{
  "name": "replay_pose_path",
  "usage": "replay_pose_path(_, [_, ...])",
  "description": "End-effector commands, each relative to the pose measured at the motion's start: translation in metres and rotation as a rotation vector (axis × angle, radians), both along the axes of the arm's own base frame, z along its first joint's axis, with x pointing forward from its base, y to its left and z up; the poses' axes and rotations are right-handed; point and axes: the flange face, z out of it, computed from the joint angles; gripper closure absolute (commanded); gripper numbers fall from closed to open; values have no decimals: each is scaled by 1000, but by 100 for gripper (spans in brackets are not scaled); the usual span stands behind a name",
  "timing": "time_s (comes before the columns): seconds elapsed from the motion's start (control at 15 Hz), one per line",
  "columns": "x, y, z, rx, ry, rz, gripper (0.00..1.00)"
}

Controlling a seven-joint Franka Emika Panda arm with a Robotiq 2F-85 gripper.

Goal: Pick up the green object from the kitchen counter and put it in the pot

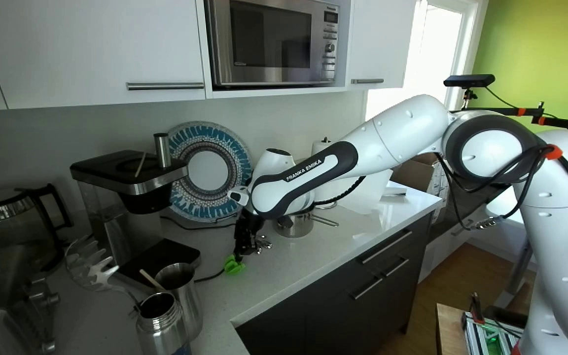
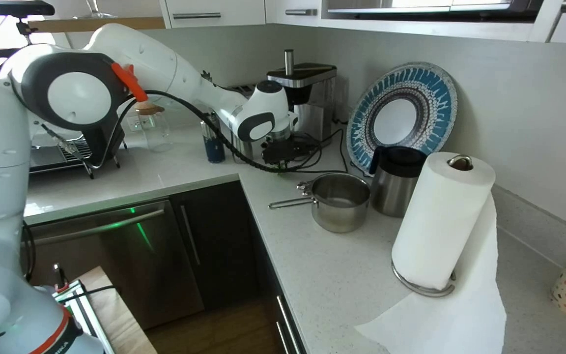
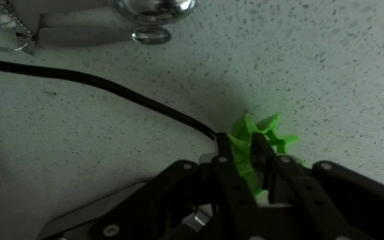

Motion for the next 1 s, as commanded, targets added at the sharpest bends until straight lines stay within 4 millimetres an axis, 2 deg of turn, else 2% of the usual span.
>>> replay_pose_path(0.0, [-15,13,34,-18,-53,6,95])
replay_pose_path(0.13, [-30,12,64,-37,-104,-35,95])
replay_pose_path(0.2, [-40,5,79,-61,-131,-80,95])
replay_pose_path(0.33, [-65,-20,106,-105,-181,-179,95])
replay_pose_path(0.6, [-124,-87,153,-147,-273,-390,95])
replay_pose_path(0.8, [-167,-134,167,-171,-302,-559,95])
replay_pose_path(0.93, [-186,-160,165,-186,-302,-677,95])
